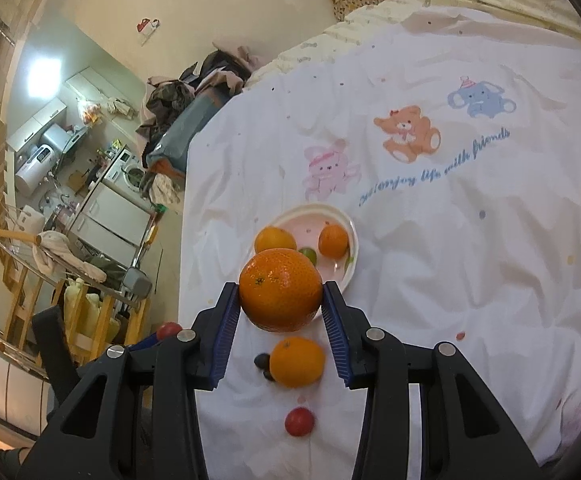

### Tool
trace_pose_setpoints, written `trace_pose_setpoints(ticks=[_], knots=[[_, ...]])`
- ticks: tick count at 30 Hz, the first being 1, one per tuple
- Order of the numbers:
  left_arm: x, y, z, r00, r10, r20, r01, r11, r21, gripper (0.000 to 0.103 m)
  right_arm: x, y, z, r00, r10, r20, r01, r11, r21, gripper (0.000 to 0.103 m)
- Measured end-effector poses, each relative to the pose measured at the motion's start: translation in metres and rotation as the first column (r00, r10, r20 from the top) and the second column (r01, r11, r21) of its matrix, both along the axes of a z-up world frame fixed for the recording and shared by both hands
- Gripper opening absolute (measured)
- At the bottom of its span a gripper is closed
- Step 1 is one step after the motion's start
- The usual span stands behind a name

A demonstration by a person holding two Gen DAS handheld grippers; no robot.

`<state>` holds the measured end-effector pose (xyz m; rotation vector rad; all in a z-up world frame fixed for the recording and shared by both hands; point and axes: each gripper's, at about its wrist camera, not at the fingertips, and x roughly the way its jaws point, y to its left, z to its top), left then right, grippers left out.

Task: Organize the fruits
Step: 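Carry the tomato and mandarin over the pink plate with both tools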

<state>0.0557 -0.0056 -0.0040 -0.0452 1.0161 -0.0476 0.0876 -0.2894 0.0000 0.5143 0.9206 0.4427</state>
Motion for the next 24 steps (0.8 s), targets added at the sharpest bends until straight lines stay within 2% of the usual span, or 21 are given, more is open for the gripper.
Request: trace_pose_setpoints(ticks=[11, 16, 20, 24], knots=[[0.043, -0.002, 0.016, 0.999, -0.028, 0.029, 0.027, 0.999, 0.022, 0.026, 0.039, 0.008, -0.004, 1.000, 0.018, -0.007, -0.018, 1.000, -0.016, 0.044], [0.063, -0.006, 0.011, 0.999, -0.038, 0.017, 0.038, 0.999, 0.025, 0.026, 0.058, 0.010, -0.016, 0.999, 0.029, -0.042, -0.029, 1.000, -0.010, 0.044], [0.080, -0.011, 0.001, 0.998, -0.057, -0.004, 0.057, 0.998, 0.034, 0.026, 0.075, 0.010, -0.029, 0.995, 0.033, -0.090, -0.030, 0.999, 0.033, 0.044], [0.099, -0.016, -0.012, 0.997, -0.075, -0.030, 0.076, 0.996, 0.036, 0.026, 0.090, 0.016, -0.038, 0.992, 0.055, -0.114, -0.052, 0.998, 0.030, 0.044]])
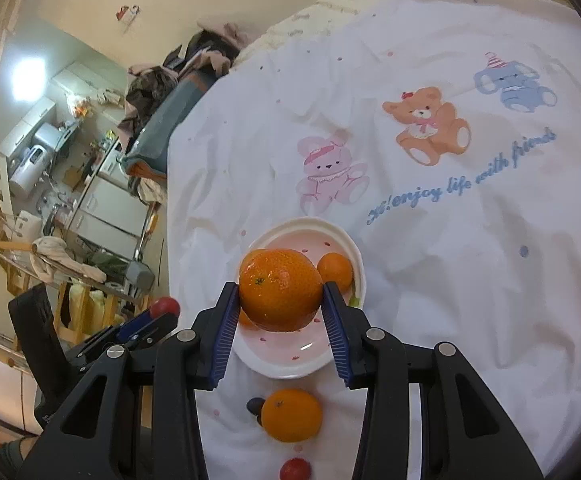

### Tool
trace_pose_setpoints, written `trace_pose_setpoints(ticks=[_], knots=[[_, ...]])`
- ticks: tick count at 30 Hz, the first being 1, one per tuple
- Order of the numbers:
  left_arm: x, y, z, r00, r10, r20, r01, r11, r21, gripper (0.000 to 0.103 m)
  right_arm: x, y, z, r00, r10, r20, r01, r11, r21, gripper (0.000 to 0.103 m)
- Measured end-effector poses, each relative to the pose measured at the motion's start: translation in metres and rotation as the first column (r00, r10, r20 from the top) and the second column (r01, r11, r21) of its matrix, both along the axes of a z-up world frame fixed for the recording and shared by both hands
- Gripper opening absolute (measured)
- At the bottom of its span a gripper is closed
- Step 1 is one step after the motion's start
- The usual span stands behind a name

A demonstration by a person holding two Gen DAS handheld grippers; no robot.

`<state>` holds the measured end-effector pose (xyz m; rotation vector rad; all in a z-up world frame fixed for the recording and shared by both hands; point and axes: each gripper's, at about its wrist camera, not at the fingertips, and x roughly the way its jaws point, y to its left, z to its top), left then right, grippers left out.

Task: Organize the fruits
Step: 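Carry the tomato and mandarin over the pink plate with both tools, then lower both fruits onto the plate and open both tools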

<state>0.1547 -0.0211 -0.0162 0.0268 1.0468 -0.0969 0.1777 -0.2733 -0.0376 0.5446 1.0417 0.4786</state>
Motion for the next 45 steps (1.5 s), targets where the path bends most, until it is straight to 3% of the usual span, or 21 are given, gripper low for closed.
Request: trace_pose_setpoints(ticks=[6, 14, 27, 43, 45], knots=[[0.022, -0.016, -0.028, 0.997, -0.036, -0.075, 0.034, 0.999, -0.025, 0.026, 0.030, 0.019, -0.020, 0.998, 0.049, -0.038, -0.051, 0.997, -0.051, 0.044], [0.019, -0.045, -0.070, 0.979, -0.123, -0.164, 0.118, 0.992, -0.040, 0.026, 0.067, 0.038, -0.051, 0.992, 0.085, -0.094, -0.093, 0.992, -0.086, 0.044], [0.029, -0.039, -0.084, 0.976, -0.107, -0.192, 0.101, 0.994, -0.037, 0.027, 0.099, 0.045, -0.085, 0.982, 0.095, -0.164, -0.112, 0.989, -0.099, 0.044], [0.034, -0.042, -0.097, 0.965, -0.112, -0.236, 0.107, 0.994, -0.035, 0.027, 0.098, 0.050, -0.084, 0.983, 0.098, -0.156, -0.120, 0.983, -0.137, 0.047], [0.037, -0.043, -0.099, 0.963, -0.118, -0.242, 0.111, 0.993, -0.045, 0.035, 0.098, 0.051, -0.084, 0.982, 0.096, -0.161, -0.118, 0.984, -0.133, 0.047]])
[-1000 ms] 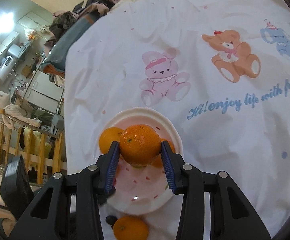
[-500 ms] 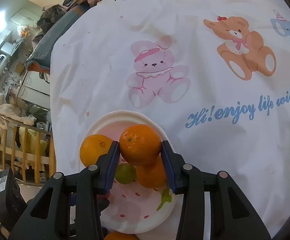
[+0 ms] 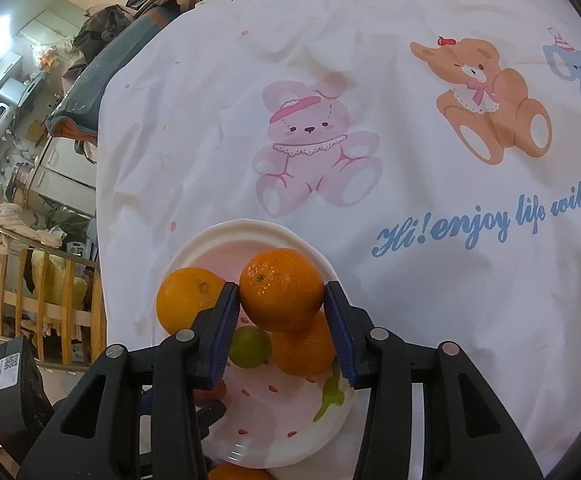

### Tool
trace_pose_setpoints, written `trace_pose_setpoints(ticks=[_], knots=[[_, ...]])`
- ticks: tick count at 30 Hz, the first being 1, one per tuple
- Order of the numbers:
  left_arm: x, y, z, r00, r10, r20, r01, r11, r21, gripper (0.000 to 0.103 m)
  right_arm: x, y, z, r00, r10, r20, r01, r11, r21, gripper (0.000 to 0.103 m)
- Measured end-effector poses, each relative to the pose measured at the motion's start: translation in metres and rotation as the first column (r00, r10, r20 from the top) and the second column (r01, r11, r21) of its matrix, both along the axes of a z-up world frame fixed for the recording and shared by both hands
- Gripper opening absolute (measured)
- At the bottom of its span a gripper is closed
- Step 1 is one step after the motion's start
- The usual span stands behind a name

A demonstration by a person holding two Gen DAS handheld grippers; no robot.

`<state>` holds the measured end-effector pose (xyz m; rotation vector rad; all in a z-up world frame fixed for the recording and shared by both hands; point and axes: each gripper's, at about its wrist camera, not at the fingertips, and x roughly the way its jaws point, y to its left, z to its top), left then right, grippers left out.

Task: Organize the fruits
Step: 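Lower both fruits onto the plate and open both tools, then move both open tools back toward the remaining loose fruits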

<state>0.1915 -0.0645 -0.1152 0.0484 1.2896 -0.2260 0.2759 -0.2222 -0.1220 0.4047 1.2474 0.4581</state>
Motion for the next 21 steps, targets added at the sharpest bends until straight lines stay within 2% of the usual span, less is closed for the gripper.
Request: trace_pose_setpoints(ticks=[1, 2, 3, 4, 5, 6, 13, 21], knots=[[0.000, 0.000, 0.001, 1.000, -0.004, 0.000, 0.004, 1.000, -0.012, 0.040, 0.000, -0.001, 0.000, 1.000, 0.000, -0.006, 0.000, 1.000, 0.010, 0.058], [0.000, -0.001, 0.002, 1.000, -0.007, 0.002, 0.007, 1.000, -0.022, 0.051, 0.000, -0.001, 0.000, 1.000, -0.006, -0.006, 0.006, 1.000, 0.026, 0.067], [-0.001, -0.002, 0.003, 1.000, -0.012, 0.007, 0.012, 0.999, -0.032, 0.062, -0.001, -0.002, 0.002, 1.000, -0.015, 0.003, 0.015, 0.999, 0.041, 0.083], [-0.001, -0.003, 0.005, 1.000, -0.018, 0.013, 0.018, 0.999, -0.034, 0.067, -0.002, -0.002, 0.005, 1.000, -0.025, 0.019, 0.024, 0.998, 0.052, 0.090], [-0.001, -0.004, 0.006, 1.000, -0.019, 0.022, 0.020, 0.999, -0.028, 0.072, -0.003, -0.003, 0.009, 0.999, -0.030, 0.038, 0.028, 0.998, 0.056, 0.090], [-0.001, -0.005, 0.008, 0.999, -0.020, 0.034, 0.020, 1.000, -0.019, 0.074, -0.003, -0.003, 0.012, 0.999, -0.027, 0.045, 0.025, 0.998, 0.058, 0.090], [-0.006, 0.000, 0.017, 0.998, -0.006, 0.063, 0.008, 0.999, -0.035, 0.074, -0.006, -0.009, 0.031, 0.996, -0.046, 0.072, 0.041, 0.996, 0.077, 0.090], [-0.025, 0.012, 0.043, 0.993, 0.021, 0.116, -0.015, 0.999, -0.052, 0.074, -0.026, -0.011, 0.050, 0.993, -0.039, 0.112, 0.035, 0.999, 0.037, 0.090]])
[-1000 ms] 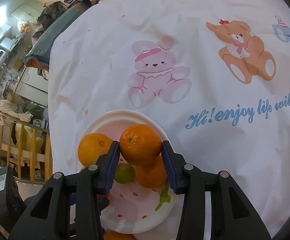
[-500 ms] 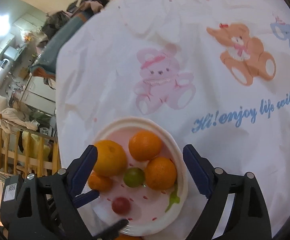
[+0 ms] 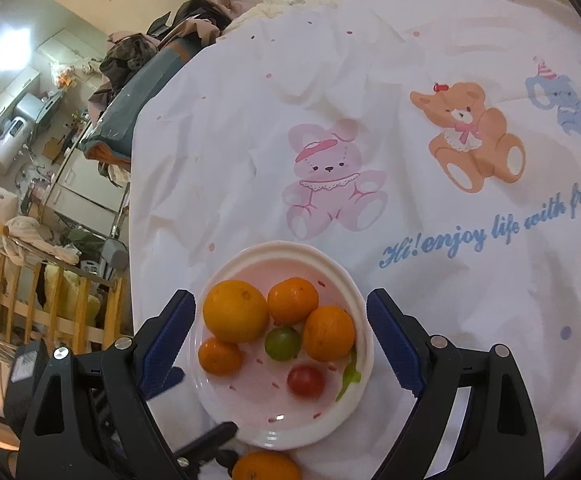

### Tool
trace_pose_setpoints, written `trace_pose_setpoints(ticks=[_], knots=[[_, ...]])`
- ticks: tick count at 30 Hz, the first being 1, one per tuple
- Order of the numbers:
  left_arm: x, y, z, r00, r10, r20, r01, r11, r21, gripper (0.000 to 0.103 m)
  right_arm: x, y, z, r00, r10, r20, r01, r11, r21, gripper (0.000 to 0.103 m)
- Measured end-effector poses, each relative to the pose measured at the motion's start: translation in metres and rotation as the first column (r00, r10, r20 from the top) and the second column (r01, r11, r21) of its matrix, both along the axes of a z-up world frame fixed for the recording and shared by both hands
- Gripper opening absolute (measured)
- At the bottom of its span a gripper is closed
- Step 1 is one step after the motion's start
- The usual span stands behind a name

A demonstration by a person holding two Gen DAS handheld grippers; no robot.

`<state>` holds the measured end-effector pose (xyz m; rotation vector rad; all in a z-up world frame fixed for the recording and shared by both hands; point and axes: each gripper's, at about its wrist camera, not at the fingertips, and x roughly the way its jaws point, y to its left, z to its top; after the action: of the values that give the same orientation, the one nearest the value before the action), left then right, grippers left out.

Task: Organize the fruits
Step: 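Move both open tools back toward the remaining loose fruits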

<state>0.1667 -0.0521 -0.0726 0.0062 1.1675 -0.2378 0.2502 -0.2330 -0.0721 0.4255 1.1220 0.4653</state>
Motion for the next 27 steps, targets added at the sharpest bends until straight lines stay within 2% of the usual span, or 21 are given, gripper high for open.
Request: trace_pose_setpoints(ticks=[7, 11, 21, 27], knots=[[-0.016, 0.008, 0.036, 0.995, 0.010, 0.095, -0.010, 1.000, -0.006, 0.074, -0.031, -0.008, 0.025, 0.999, 0.005, 0.047, -0.002, 0.998, -0.068, 0.090], [-0.030, 0.020, 0.053, 0.989, 0.074, 0.130, -0.073, 0.997, -0.015, 0.074, -0.054, -0.019, 0.035, 0.997, -0.035, 0.067, 0.041, 0.996, -0.084, 0.090], [-0.064, 0.039, 0.070, 0.974, 0.161, 0.157, -0.155, 0.987, -0.046, 0.074, -0.102, -0.033, 0.048, 0.993, -0.073, 0.091, 0.081, 0.992, -0.093, 0.090], [-0.081, 0.043, 0.070, 0.972, 0.181, 0.149, -0.179, 0.983, -0.027, 0.074, -0.127, -0.040, 0.050, 0.991, -0.095, 0.093, 0.103, 0.991, -0.086, 0.090]])
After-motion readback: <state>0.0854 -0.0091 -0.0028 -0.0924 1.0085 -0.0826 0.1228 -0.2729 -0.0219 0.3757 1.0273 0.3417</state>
